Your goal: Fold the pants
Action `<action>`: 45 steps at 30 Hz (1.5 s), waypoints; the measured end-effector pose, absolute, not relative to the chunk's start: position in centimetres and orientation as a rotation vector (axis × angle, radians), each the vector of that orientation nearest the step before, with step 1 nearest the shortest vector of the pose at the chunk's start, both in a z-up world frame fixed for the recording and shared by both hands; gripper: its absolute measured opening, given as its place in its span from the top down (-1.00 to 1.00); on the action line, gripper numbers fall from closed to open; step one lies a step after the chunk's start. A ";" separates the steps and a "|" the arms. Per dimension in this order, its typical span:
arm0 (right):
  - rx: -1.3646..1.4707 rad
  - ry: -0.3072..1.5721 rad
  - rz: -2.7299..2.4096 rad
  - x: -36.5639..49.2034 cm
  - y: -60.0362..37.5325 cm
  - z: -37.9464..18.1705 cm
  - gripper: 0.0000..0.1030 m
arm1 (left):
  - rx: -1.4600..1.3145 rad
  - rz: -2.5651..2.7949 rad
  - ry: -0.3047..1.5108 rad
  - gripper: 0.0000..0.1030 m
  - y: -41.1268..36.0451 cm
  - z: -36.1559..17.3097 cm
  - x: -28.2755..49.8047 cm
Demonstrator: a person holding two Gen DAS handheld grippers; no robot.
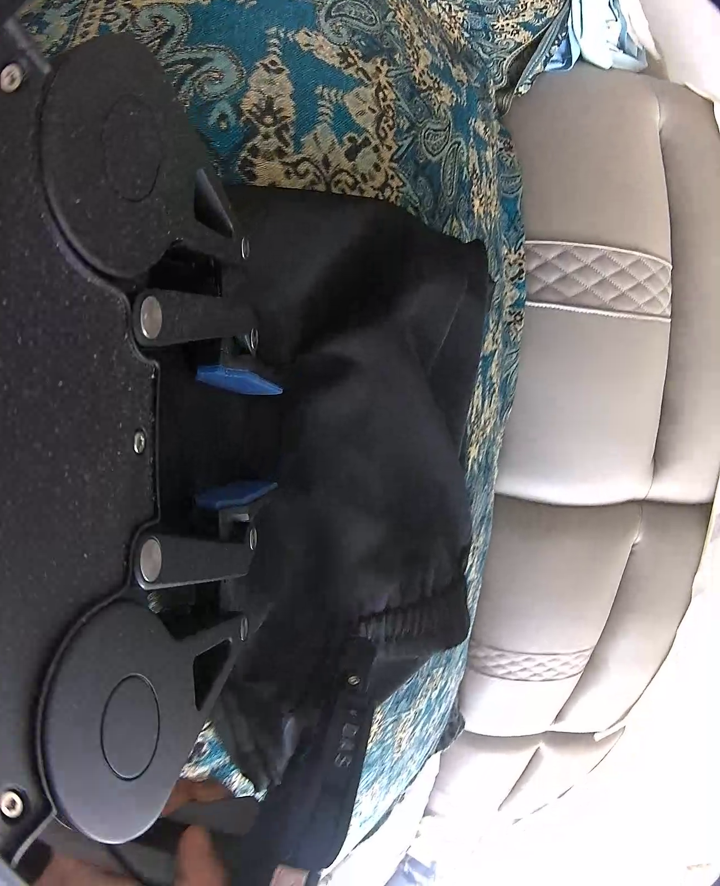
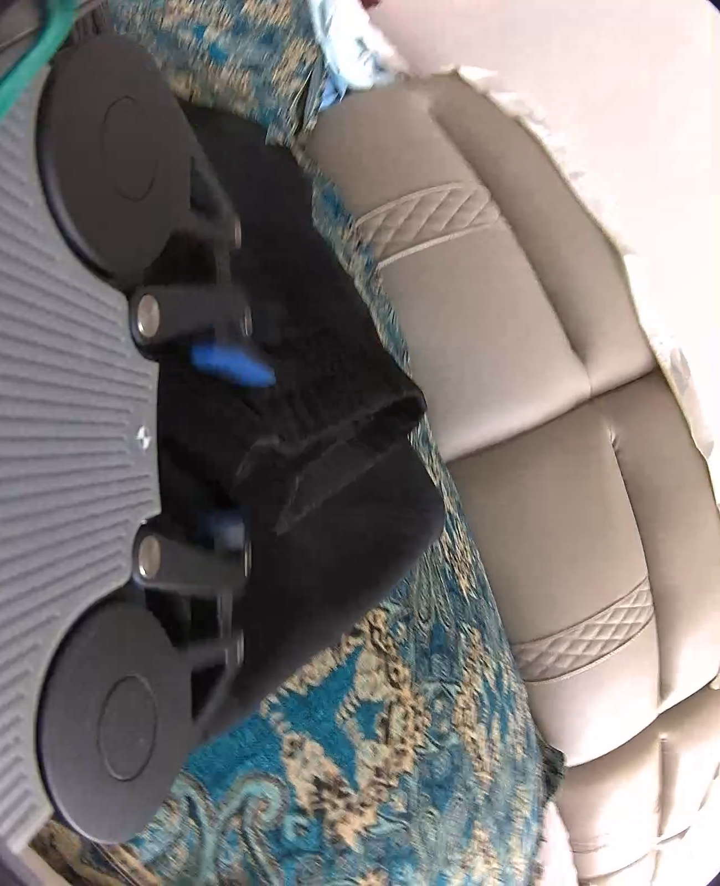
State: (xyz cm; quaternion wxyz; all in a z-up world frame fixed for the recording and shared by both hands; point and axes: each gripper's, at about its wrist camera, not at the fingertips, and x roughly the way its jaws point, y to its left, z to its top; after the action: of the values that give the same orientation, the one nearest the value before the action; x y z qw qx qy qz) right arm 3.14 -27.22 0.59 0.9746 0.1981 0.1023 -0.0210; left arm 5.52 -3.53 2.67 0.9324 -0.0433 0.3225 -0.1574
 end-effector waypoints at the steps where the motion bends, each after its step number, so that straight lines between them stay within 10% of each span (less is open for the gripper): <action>1: 0.390 0.205 -0.042 3.1 -27.2 0.8 0.38 | -0.090 -0.329 0.666 0.35 -3.5 2.8 5.4; 18: 0.122 0.153 -0.251 -0.1 -26.2 0.2 0.39 | -0.065 -0.410 0.626 0.20 -4.0 5.4 5.7; 25: 0.148 0.154 -0.270 0.1 -26.6 0.3 0.32 | 0.020 -0.338 0.611 0.58 -4.0 7.2 14.0; 40: 0.109 0.139 -0.289 0.4 -26.9 -0.1 0.23 | 0.093 -0.155 0.650 0.63 -4.7 4.6 27.6; 45: 0.102 0.131 -0.285 0.3 -26.9 -0.3 0.19 | 0.028 -0.181 0.609 0.02 -2.0 7.5 26.7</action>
State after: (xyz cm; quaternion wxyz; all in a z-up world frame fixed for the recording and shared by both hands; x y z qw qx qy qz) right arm 0.28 -26.95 -0.28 0.9865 0.0507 0.0652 -0.1416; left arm 26.68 -2.02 7.47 0.9498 0.0137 0.2996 -0.0891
